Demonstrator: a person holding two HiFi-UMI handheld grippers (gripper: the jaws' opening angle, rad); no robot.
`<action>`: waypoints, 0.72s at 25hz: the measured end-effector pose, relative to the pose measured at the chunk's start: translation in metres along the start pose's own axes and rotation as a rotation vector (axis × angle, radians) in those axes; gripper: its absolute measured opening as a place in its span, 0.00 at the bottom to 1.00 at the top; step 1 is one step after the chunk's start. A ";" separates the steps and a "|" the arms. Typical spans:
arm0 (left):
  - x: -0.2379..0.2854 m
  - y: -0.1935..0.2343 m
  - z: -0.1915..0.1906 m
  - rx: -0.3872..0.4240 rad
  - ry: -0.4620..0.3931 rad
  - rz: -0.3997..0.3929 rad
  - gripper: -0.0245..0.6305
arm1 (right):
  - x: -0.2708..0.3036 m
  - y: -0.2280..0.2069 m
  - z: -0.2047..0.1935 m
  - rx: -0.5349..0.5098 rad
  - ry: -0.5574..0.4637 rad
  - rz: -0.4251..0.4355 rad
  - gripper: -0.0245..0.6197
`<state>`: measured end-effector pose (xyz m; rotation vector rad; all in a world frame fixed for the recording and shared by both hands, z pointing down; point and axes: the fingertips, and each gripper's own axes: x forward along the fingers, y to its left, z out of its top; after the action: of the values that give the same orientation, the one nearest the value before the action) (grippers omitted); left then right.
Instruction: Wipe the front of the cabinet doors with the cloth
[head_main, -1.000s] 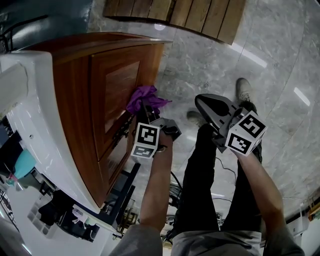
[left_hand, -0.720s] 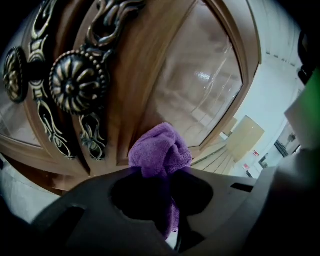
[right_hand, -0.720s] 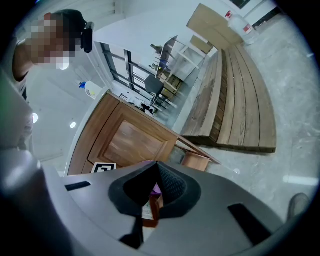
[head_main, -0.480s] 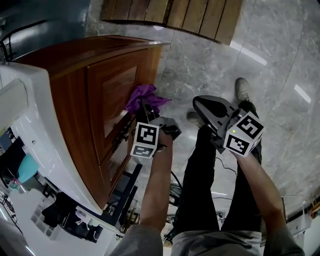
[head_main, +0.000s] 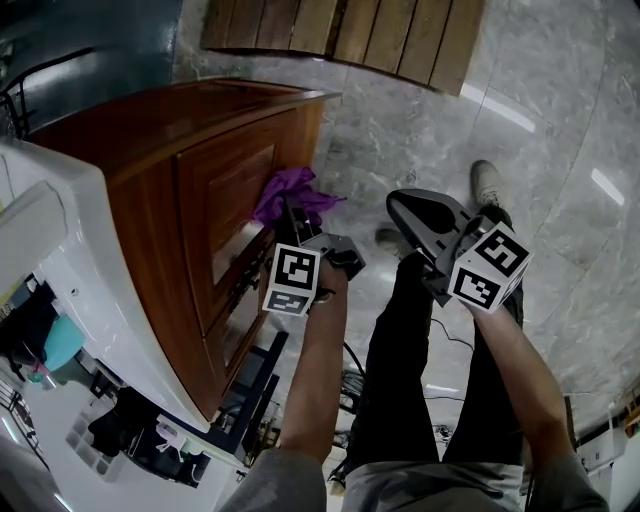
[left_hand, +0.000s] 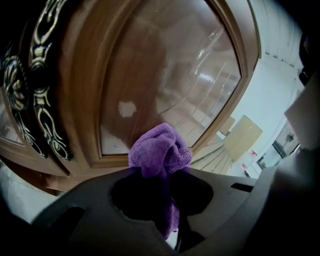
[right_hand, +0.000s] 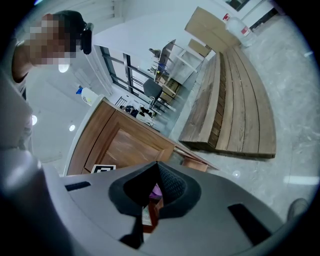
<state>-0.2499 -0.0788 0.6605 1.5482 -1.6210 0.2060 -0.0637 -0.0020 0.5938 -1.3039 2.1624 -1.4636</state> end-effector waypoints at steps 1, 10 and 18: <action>0.001 -0.002 0.000 0.001 0.000 -0.001 0.14 | 0.000 -0.001 0.001 0.001 -0.001 0.000 0.05; 0.010 -0.016 0.001 -0.001 0.005 -0.011 0.14 | -0.003 -0.009 0.014 0.006 -0.018 -0.008 0.05; 0.021 -0.032 0.002 0.011 0.005 -0.033 0.14 | -0.010 -0.020 0.024 0.014 -0.042 -0.023 0.05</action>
<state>-0.2197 -0.1022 0.6591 1.5804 -1.5924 0.2008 -0.0320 -0.0116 0.5961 -1.3473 2.1136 -1.4444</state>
